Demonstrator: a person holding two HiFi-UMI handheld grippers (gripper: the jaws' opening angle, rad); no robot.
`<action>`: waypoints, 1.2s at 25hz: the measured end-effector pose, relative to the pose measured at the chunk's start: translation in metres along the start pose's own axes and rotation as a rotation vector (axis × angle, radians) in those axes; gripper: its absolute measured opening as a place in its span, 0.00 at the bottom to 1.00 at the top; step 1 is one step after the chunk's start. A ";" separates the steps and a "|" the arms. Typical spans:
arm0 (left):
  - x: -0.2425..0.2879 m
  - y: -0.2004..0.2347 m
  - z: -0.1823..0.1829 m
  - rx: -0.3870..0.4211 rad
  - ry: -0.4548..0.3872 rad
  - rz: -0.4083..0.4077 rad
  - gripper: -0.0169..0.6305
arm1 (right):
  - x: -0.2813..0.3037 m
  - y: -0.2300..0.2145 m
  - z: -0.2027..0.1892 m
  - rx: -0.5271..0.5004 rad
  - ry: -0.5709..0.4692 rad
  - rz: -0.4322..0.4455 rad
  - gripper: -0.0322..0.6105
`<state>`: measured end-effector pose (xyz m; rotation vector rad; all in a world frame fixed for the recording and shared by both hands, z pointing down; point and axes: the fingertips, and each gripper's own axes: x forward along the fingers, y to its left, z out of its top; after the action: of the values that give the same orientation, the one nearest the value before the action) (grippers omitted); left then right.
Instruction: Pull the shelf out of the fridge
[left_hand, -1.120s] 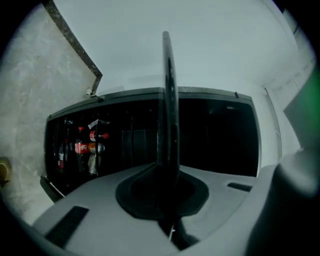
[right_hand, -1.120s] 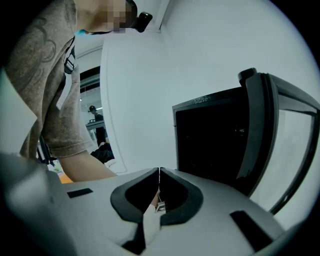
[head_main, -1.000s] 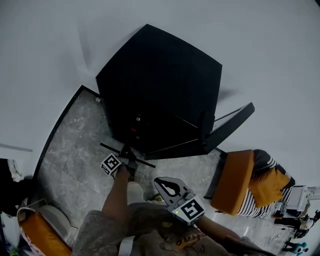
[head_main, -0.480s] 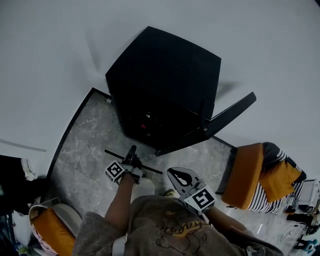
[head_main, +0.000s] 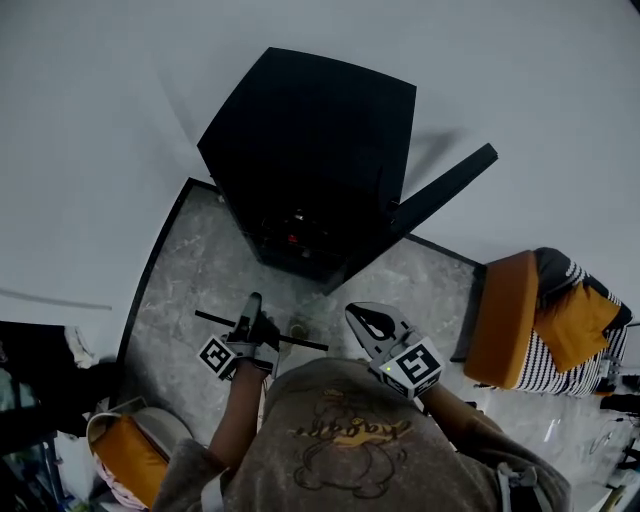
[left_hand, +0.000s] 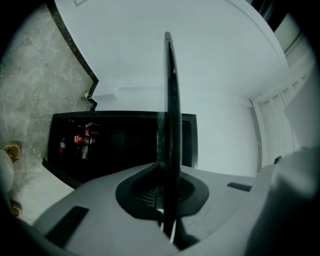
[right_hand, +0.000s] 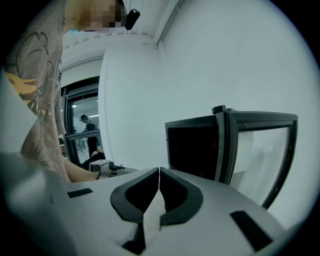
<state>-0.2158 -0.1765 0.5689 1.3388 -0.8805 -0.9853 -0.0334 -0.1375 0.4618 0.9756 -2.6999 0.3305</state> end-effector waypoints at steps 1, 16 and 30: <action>-0.004 -0.009 -0.001 -0.003 -0.004 -0.010 0.05 | -0.003 -0.003 0.000 0.004 -0.005 -0.009 0.08; -0.054 -0.119 -0.005 0.018 -0.072 -0.098 0.05 | -0.040 -0.037 0.012 0.058 -0.061 -0.072 0.08; -0.077 -0.133 -0.036 0.031 -0.125 -0.114 0.05 | -0.059 -0.035 0.014 0.048 -0.081 -0.008 0.08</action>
<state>-0.2179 -0.0887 0.4369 1.3773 -0.9251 -1.1580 0.0315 -0.1330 0.4346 1.0337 -2.7722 0.3629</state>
